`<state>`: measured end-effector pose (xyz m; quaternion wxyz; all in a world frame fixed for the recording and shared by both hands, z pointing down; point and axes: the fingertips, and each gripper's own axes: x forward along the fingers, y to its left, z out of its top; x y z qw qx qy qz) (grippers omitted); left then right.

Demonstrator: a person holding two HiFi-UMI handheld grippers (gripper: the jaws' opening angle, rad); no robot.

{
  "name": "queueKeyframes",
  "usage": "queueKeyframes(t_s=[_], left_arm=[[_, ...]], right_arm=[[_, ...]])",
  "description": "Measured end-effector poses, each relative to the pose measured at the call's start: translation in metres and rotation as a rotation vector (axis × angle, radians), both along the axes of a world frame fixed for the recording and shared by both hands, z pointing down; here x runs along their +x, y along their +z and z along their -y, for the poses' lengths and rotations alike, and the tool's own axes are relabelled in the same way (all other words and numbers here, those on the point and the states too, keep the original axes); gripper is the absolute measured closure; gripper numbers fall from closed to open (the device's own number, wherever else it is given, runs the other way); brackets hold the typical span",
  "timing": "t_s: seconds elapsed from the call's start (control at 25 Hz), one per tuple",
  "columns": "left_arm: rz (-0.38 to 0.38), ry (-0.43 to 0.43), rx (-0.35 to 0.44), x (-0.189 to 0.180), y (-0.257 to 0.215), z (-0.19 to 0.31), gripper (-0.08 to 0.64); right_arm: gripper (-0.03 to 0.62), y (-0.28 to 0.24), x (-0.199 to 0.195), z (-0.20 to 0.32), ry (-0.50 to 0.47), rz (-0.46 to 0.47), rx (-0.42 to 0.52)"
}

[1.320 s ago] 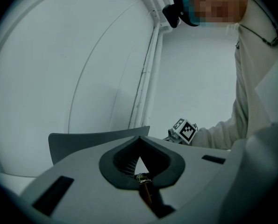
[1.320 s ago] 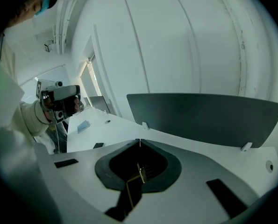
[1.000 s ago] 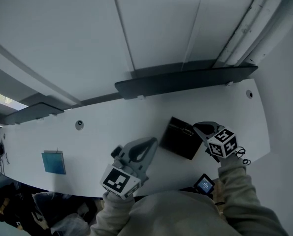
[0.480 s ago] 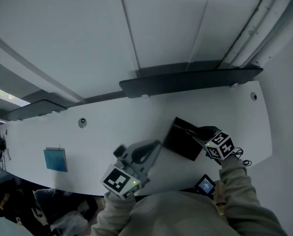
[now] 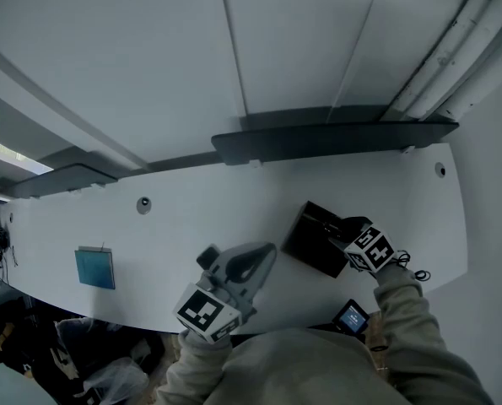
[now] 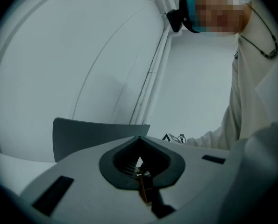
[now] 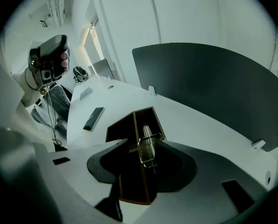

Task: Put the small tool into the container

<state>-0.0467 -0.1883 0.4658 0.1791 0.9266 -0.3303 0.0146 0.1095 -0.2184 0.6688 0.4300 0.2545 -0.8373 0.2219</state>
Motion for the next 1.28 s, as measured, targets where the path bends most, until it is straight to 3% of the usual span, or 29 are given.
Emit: queueKeyframes(t_s=[0.36,0.84,1.04,1.28], left_arm=[[0.010,-0.032,0.002,-0.015,0.001,-0.004,0.558],[0.031,-0.075,-0.018,-0.032,0.012,-0.013,0.558],[0.033,-0.088,-0.022,-0.034,0.009,-0.015,0.558],[0.041,-0.089,-0.013,-0.035,0.007,-0.018,0.558]], right_arm=[[0.442,0.023,-0.007,0.004,-0.003,-0.028,-0.038],[0.443,0.030,-0.005,0.002,0.056,0.022,-0.099],[0.517,0.026,-0.009,0.003,0.068,0.048,-0.120],[0.558,0.017,-0.009,0.006,0.023,-0.016,-0.073]])
